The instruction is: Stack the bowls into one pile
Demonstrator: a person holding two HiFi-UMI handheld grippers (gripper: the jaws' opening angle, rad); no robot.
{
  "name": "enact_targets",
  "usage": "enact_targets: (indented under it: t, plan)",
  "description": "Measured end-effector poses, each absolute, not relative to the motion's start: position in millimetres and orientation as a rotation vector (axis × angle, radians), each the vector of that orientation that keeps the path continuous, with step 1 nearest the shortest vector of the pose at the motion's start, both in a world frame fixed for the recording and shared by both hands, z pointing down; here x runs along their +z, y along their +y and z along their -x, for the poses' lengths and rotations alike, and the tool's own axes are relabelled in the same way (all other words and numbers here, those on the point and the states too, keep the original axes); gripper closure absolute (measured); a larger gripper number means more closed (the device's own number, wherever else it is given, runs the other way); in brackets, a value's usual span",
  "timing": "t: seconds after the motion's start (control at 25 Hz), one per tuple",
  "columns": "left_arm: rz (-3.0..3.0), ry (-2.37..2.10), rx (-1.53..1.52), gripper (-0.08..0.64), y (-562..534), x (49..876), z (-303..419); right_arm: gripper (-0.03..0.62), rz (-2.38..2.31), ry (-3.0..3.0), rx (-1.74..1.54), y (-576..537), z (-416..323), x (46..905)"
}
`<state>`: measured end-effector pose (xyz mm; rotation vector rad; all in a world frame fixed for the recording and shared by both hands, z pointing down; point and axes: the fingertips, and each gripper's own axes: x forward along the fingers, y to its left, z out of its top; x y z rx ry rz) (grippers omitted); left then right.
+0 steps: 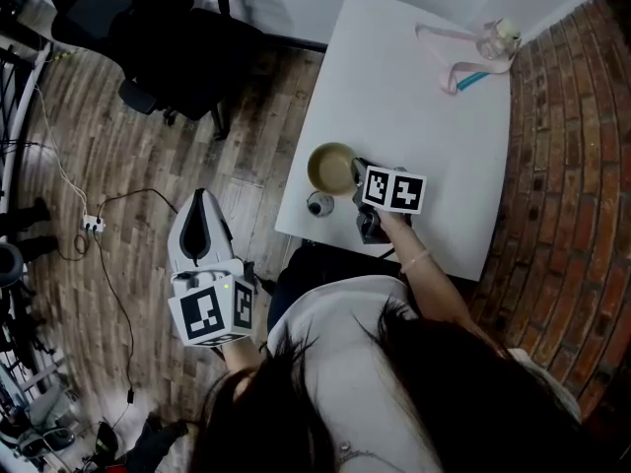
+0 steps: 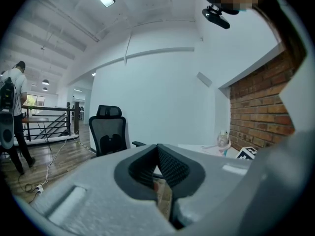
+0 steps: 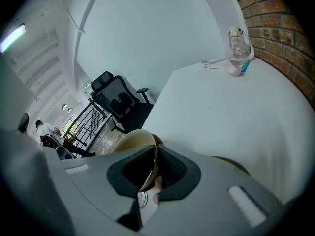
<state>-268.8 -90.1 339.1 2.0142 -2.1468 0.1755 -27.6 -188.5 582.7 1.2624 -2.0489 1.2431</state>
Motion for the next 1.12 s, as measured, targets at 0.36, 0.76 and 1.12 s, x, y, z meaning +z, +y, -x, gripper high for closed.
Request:
enact_targets:
  t: [0.36,0.76,1.12]
  plan:
    - [-2.01,-2.144,0.176,0.56,-90.9,340.8,267.9,0.564,-1.254,-2.033,1.243,-188.4,29.2,586.8]
    - [-2.011,-2.147,0.178,0.56,-91.4,340.2,265.5,0.561,-1.244,-2.032,1.248,-188.8,30.2,588.1]
    - [-2.024,-2.125,0.18,0.56,-92.0,340.8,260.3,0.543,-1.264,-2.036,1.273,-188.3,25.8,584.4]
